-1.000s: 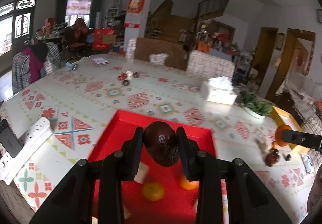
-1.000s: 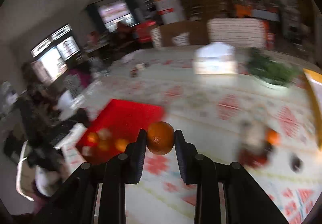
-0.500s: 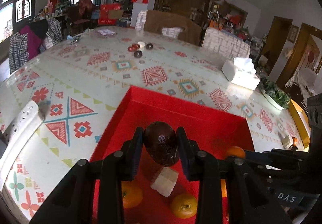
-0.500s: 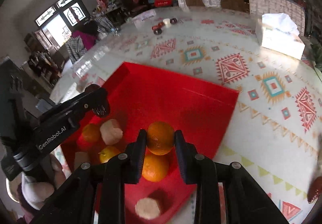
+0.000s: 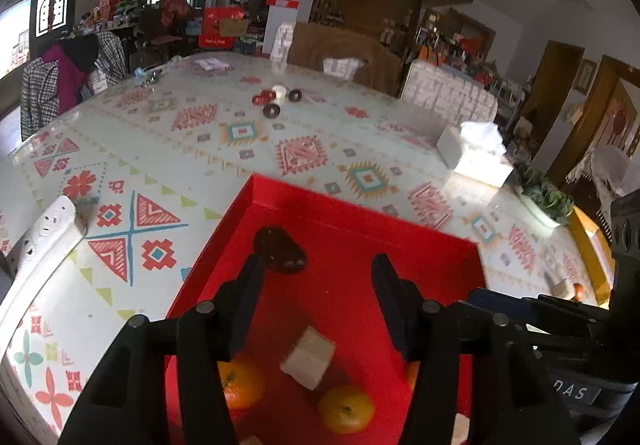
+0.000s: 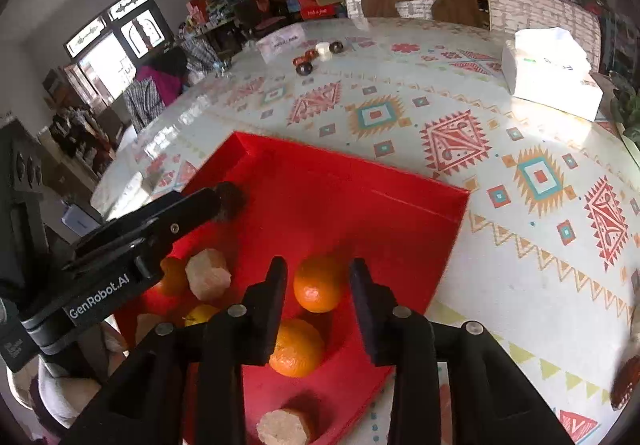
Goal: Organize fruits
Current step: 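Open the left tool to drop the date while the right tool releases the orange into the tray, then grasp another red date with the left tool while the right tool grasps a dark plum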
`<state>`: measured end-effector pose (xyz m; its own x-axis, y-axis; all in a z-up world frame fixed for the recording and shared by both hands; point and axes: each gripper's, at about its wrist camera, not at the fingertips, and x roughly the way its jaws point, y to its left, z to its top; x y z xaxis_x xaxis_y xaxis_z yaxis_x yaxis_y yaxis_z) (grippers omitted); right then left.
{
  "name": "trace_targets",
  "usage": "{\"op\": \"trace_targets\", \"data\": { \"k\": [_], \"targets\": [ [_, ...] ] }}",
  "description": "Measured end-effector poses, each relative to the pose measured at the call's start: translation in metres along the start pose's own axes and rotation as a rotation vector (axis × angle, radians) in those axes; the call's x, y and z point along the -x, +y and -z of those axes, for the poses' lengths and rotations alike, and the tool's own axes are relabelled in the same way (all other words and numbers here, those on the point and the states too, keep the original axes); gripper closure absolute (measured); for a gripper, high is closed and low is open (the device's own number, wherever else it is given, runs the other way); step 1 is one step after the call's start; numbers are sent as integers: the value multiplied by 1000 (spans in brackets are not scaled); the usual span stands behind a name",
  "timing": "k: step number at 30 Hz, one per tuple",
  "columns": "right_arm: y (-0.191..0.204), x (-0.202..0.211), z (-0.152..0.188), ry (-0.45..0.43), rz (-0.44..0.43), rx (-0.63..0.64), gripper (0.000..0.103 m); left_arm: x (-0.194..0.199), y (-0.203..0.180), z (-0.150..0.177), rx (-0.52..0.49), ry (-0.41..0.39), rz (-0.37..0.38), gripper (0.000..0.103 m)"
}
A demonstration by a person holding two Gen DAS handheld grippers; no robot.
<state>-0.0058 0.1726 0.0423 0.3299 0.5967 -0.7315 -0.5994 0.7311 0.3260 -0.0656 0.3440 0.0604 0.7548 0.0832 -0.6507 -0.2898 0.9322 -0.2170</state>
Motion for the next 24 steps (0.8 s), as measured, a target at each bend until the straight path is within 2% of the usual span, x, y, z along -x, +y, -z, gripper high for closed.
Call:
{"op": "trace_targets", "data": {
  "k": [2, 9, 12, 14, 16, 24],
  "targets": [
    [-1, 11, 0, -24, 0, 2, 54, 11, -6, -1, 3, -22, 12, 38],
    [-17, 55, 12, -93, 5, -21, 52, 45, -44, 2, -40, -76, 71, 37],
    [-27, 74, 20, -120, 9, -36, 50, 57, -66, 7, -69, -88, 100, 31],
    [-37, 87, 26, -143, 31, -49, 40, 64, -83, 10, -92, -96, 117, 30],
    [-47, 98, 31, -164, 47, -62, 37, 70, -97, 14, -113, -98, 134, 30],
    [-109, 154, 63, -226, 94, -169, 36, 80, -148, 32, -170, -80, 189, 30]
  ]
}}
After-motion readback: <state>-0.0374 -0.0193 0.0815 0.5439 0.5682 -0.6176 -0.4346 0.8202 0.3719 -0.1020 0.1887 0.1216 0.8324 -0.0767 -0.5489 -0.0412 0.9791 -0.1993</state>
